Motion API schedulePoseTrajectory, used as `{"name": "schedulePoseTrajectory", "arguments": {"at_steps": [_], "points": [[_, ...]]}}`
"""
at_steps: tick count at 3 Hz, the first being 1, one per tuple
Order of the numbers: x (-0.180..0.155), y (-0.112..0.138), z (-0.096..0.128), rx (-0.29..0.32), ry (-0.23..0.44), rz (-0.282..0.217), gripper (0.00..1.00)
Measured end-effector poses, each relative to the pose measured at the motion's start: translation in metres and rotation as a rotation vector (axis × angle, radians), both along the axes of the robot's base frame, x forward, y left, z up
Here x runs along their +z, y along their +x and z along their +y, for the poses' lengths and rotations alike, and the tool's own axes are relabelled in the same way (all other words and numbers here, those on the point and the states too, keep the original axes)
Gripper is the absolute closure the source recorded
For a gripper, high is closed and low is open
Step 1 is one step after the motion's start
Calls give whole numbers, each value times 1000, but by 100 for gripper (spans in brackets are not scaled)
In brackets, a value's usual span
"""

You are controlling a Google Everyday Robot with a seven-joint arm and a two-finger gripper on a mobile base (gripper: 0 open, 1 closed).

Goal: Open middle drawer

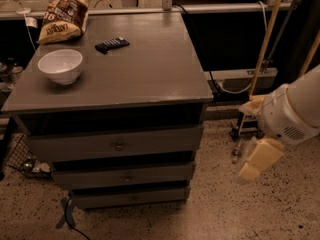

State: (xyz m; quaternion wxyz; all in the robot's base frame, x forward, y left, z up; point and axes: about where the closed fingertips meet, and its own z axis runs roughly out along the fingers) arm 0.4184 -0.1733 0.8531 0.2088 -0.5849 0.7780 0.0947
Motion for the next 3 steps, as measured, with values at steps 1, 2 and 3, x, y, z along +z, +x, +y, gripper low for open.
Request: {"name": "schedulePoseTrajectory", "arguments": {"at_steps": [1,2,3], "points": [[-18,2,7,5,28,9,0],[-18,2,7,5,28,9,0],[-36,10,22,40,82,-23,0]]}}
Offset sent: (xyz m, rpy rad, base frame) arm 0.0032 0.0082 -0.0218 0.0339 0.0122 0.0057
